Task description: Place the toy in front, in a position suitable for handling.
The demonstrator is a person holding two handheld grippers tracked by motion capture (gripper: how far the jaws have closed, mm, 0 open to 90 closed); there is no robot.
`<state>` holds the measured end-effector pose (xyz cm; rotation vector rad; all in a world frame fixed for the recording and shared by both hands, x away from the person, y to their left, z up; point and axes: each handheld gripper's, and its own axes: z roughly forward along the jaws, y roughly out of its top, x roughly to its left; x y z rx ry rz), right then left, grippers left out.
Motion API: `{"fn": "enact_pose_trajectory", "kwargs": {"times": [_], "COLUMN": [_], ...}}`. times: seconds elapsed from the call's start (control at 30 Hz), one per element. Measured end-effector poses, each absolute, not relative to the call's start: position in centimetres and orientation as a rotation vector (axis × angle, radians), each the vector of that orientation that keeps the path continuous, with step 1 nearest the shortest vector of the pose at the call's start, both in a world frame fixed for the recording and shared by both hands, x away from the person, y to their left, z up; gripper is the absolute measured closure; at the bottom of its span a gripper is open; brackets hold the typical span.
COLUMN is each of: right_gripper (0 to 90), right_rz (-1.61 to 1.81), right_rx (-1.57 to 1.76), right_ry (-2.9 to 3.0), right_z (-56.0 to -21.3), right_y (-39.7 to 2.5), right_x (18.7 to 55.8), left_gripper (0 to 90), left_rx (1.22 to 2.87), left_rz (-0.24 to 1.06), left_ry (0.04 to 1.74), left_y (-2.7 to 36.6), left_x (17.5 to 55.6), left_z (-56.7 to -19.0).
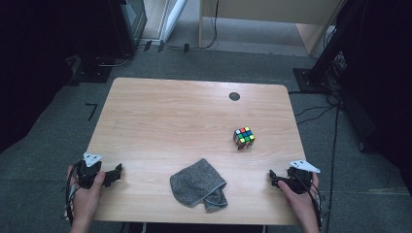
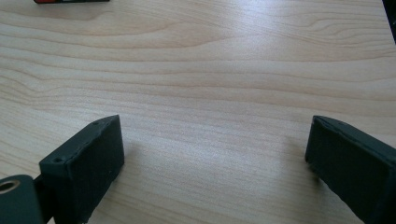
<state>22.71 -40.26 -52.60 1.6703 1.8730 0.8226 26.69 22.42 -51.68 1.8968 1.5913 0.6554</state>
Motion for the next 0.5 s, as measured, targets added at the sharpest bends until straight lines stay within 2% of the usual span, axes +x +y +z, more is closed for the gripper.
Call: {"fn": "enact_pose_trajectory", "kwargs": {"times": [0.5], "right_gripper": [7.5], "right_rz": [0.785], "right_rx": [1.662], "right_ry": [1.848], "right_z": [-52.21], "right_y": [-39.59], "right_x": [22.98], "left_gripper": [9.3], "left_rx": [1.852], "left_rz": [0.655], "left_ry": [1.564], "left_y": [21.70], "left_x": [26.31], "left_z": [-51.21]}}
